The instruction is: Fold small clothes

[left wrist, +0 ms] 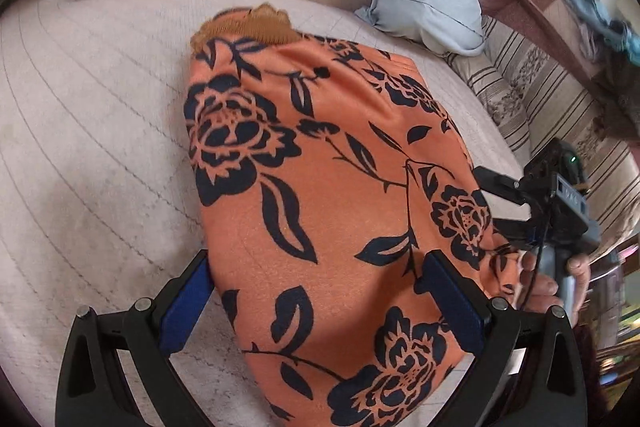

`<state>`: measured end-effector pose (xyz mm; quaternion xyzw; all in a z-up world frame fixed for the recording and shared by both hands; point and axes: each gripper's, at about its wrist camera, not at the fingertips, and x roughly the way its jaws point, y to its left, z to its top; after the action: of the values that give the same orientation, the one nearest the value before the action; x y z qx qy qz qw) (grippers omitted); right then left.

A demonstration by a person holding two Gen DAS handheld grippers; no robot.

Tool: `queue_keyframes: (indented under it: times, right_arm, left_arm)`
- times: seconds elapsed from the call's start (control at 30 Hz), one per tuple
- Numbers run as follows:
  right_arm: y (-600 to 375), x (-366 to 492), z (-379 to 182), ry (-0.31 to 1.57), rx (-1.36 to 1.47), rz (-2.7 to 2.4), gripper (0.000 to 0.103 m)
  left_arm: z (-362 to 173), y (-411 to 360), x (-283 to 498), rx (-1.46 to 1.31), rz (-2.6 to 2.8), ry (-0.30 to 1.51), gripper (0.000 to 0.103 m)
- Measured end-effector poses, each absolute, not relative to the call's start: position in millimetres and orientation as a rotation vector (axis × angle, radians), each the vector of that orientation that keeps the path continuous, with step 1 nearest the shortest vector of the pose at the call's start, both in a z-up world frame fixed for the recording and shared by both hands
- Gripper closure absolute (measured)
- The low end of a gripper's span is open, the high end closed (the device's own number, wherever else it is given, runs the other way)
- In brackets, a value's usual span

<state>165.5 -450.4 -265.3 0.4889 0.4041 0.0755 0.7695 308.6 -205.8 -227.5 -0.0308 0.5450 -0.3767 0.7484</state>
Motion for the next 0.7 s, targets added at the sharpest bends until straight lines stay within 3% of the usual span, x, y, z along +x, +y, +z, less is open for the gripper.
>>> queue_keyframes:
  times: [0.43, 0.53, 0.63, 0.7]
  right_arm:
    - [-413, 174, -271, 0.912, 1.01, 0.275, 0.025]
    - [-407, 174, -268, 0.905, 0.997, 0.27, 0.028]
    - [-395, 178, -262, 0.907, 0.971, 0.267, 0.039]
    - [-390, 180, -256, 0.904, 0.941, 0.253, 0.046]
  left_arm:
    - [-236, -221, 302, -0.049, -0.83, 1.175, 0.005]
    - [-233, -221, 301, -0.043, -0.814, 1.157, 0.017]
    - [-231, -219, 301, -0.048, -0.8, 1.131, 0.031]
    - [-228, -219, 300, -0.041, -0.786, 1.113, 0.048]
